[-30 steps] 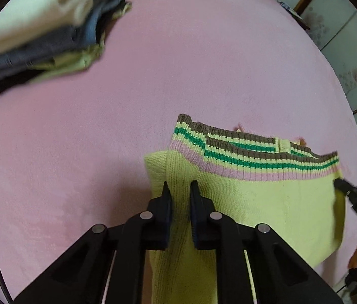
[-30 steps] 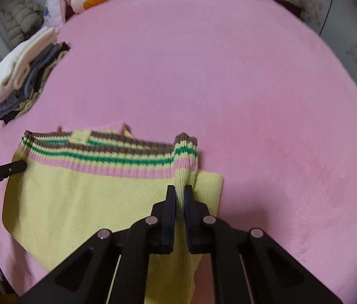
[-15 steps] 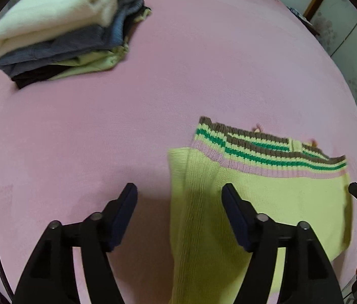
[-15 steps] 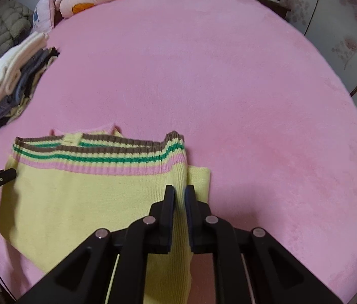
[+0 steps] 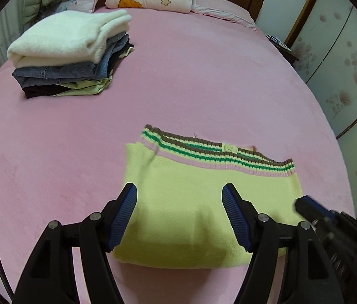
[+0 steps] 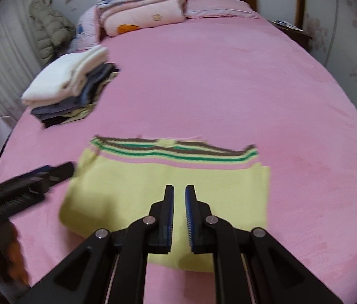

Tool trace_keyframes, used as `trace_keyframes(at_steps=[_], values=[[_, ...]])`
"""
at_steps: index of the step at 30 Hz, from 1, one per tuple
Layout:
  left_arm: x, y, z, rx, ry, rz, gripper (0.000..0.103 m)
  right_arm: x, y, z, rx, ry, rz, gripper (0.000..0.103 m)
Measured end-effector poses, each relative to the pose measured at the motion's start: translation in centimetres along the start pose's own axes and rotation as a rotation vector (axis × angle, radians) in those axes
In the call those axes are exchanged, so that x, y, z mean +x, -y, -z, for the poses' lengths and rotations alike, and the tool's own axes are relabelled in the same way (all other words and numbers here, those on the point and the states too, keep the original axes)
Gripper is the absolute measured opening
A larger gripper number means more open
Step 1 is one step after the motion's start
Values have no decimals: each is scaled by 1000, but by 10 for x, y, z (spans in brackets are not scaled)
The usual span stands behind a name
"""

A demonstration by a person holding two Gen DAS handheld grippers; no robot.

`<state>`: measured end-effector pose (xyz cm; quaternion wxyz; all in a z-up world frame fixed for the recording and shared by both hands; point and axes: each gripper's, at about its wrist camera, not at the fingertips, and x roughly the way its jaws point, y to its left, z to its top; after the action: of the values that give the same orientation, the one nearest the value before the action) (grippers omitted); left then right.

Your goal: Fold large clothes

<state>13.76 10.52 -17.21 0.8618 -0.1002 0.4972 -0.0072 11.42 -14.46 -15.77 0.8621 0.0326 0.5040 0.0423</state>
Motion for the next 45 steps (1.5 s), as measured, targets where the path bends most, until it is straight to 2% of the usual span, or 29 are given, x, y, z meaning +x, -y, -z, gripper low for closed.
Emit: trace_keyframes(at_steps=[4, 7, 11, 12, 14, 16, 17, 18, 20, 21, 27, 31, 35, 41, 45], values=[[19, 6, 19, -11, -11, -29, 68, 17, -22, 15, -31, 4, -38, 9], [40, 1, 35, -22, -62, -59, 68, 39, -26, 27, -36, -32, -45, 9], [50, -6, 47, 47, -71, -88, 68, 59, -14, 44, -43, -86, 19, 9], [49, -7, 48, 66, -65, -97, 68, 60, -6, 47, -40, -87, 41, 2], [47, -13, 50, 83, -56, -119, 69, 57, 9, 54, -22, -80, 23, 0], [49, -26, 50, 57, -67, -141, 79, 54, 24, 61, -21, -83, 157, 0], [52, -36, 52, 28, -81, -170, 88, 53, 38, 65, 1, -84, 159, 0], [55, -45, 53, 1, -92, -169, 90, 52, 48, 67, 30, -87, 133, 0], [58, -64, 56, -67, -113, -98, 91, 51, 64, 71, 72, -97, 90, 0], [58, -69, 57, -79, -113, -86, 91, 50, 66, 72, 71, -101, 77, 0], [48, -57, 57, -30, -127, -114, 90, 41, 50, 61, 55, -116, 99, 3], [29, -55, 48, -79, -132, -94, 90, 26, 46, 48, 76, -106, 80, 3], [-6, -55, 38, -116, -89, -54, 90, 4, 39, 42, 67, -85, 69, 5], [-47, -44, 28, -135, -37, -9, 90, -31, 25, 27, 69, -13, 55, 19], [-65, -41, 27, -175, -31, 60, 90, -55, 12, 19, 84, 68, 13, 21]])
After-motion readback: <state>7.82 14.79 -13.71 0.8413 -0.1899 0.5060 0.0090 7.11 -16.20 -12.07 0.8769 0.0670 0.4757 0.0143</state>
